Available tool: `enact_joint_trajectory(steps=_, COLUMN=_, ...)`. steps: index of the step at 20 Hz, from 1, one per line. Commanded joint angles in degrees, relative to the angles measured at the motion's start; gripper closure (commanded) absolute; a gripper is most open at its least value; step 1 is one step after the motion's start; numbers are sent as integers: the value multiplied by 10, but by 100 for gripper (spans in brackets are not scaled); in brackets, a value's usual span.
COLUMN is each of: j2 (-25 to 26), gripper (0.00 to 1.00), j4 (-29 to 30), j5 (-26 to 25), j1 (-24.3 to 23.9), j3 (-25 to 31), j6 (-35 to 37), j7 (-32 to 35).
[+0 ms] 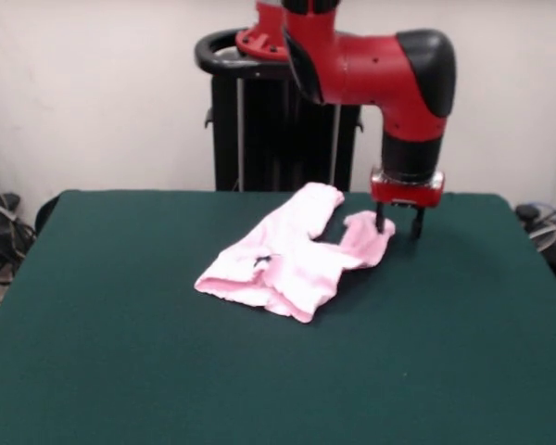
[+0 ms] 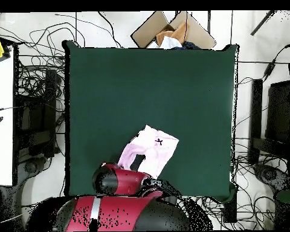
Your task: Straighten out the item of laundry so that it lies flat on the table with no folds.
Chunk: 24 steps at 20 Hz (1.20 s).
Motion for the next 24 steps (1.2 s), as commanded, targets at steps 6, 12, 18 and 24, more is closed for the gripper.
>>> enact_joint_trajectory(steps=6, j2=78, gripper=0, j4=35, j5=36, j1=19, j3=110, j6=74, j7=113)
enact_joint_trajectory(steps=12, j2=74, gripper=0, j4=36, j5=45, j1=50, j3=79, j6=41, j7=127)
enact_joint_trajectory(steps=18, j2=97, gripper=0, j4=-38, j5=5, j1=115, j3=-34, j6=-160, j7=110)
enact_joint_trajectory(steps=24, j2=111, gripper=0, j4=-71, j5=27, j1=170, j3=-104, j6=-309, j7=115)
